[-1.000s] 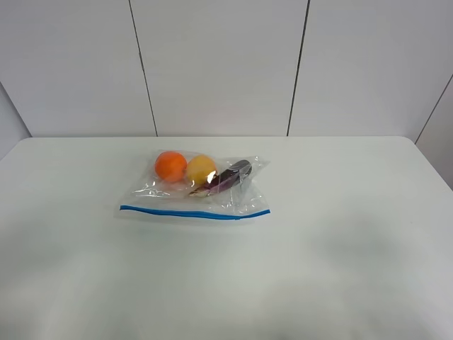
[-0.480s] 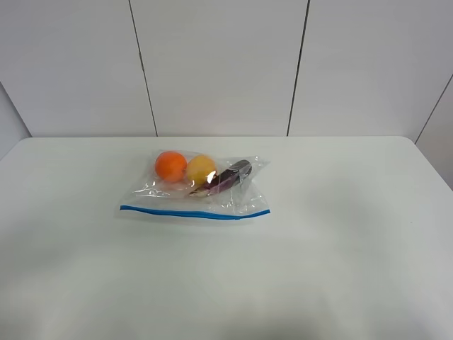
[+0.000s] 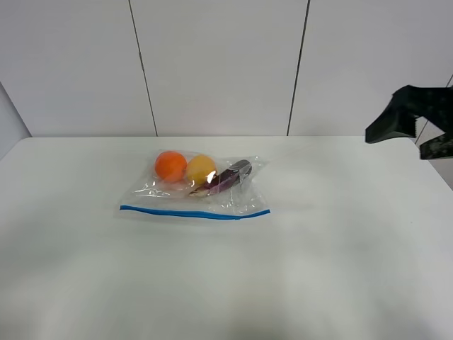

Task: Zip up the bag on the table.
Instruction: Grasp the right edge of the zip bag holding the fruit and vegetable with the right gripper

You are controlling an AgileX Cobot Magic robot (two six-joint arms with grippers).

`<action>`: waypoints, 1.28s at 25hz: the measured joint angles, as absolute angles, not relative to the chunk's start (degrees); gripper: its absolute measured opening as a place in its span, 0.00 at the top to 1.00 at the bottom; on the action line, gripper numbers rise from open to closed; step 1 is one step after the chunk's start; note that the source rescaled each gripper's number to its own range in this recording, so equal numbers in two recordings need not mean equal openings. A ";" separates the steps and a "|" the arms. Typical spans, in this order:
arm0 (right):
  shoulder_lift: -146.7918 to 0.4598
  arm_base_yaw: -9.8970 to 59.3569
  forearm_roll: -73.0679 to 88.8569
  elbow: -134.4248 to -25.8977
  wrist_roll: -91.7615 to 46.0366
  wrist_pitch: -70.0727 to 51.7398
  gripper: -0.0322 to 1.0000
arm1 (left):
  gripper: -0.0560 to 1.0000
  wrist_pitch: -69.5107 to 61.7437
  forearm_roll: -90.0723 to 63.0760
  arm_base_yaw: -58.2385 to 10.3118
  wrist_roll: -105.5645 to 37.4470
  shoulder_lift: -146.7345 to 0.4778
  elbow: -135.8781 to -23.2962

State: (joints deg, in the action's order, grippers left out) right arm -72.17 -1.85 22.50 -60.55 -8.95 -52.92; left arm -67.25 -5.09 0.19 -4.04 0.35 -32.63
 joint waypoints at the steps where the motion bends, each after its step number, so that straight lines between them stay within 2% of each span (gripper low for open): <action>1: -75.50 -1.85 24.13 -61.67 -10.49 -53.28 0.02 | 0.00 -67.25 -5.09 0.19 -4.04 0.35 -32.63; 15: -105.38 -0.39 50.44 -63.40 -32.16 -53.16 0.03 | 0.00 -67.25 -5.09 0.19 -4.04 0.35 -32.63; 19: -111.66 3.57 51.36 -66.38 -33.19 -52.14 0.03 | 0.00 -67.25 -5.09 0.19 -4.04 0.35 -32.63; 32: -127.91 10.65 54.51 -79.91 -32.93 -52.70 0.15 | 0.00 -67.25 -5.09 0.19 -4.04 0.35 -32.63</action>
